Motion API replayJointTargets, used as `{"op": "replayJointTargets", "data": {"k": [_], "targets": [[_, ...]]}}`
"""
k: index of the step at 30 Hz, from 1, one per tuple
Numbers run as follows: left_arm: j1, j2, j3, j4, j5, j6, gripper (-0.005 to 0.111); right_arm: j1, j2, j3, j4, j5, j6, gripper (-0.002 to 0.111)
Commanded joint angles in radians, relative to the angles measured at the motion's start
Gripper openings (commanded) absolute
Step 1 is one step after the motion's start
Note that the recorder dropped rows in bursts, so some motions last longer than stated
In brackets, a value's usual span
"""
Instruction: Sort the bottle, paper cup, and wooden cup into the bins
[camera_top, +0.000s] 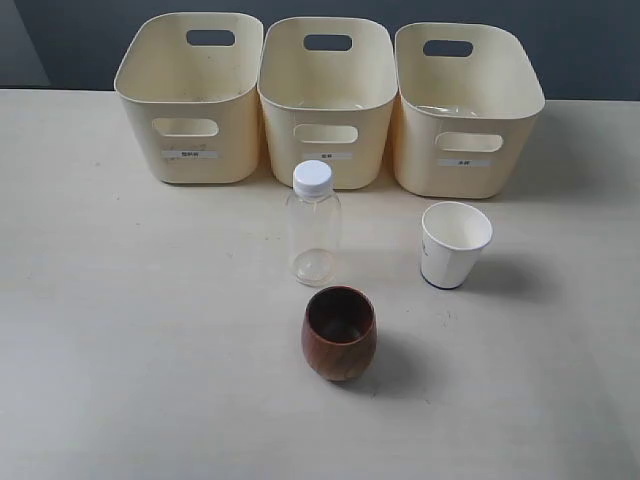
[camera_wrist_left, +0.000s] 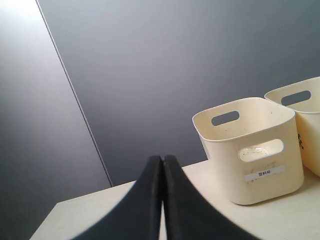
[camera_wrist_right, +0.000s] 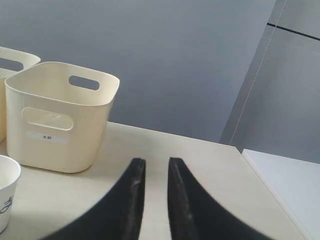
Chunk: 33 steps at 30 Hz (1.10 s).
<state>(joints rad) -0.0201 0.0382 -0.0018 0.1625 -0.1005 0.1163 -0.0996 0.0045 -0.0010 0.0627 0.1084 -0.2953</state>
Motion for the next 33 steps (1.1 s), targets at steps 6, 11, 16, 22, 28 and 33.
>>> {"op": "replayJointTargets", "data": {"k": [6, 11, 16, 22, 28, 33], "targets": [[-0.001, -0.002, 0.002, 0.0, -0.006, -0.002, 0.0, 0.002, -0.005, 0.001, 0.001, -0.011, 0.0, 0.017], [-0.001, -0.002, 0.002, 0.0, -0.006, -0.002, 0.0, 0.002, -0.005, 0.001, 0.001, -0.009, 0.0, 0.017], [-0.001, -0.002, 0.002, 0.0, -0.006, -0.002, 0.0, 0.002, -0.005, 0.001, 0.209, -0.02, 0.052, 0.017], [-0.001, -0.002, 0.002, 0.0, -0.006, -0.002, 0.0, 0.002, -0.005, 0.001, 0.437, -0.099, 0.137, 0.017], [-0.001, -0.002, 0.002, 0.0, -0.006, -0.002, 0.0, 0.002, -0.005, 0.001, 0.702, -0.15, 0.184, 0.017], [-0.001, -0.002, 0.002, 0.0, -0.006, -0.002, 0.0, 0.002, -0.005, 0.001, 0.702, -0.165, 0.184, 0.017]]}}
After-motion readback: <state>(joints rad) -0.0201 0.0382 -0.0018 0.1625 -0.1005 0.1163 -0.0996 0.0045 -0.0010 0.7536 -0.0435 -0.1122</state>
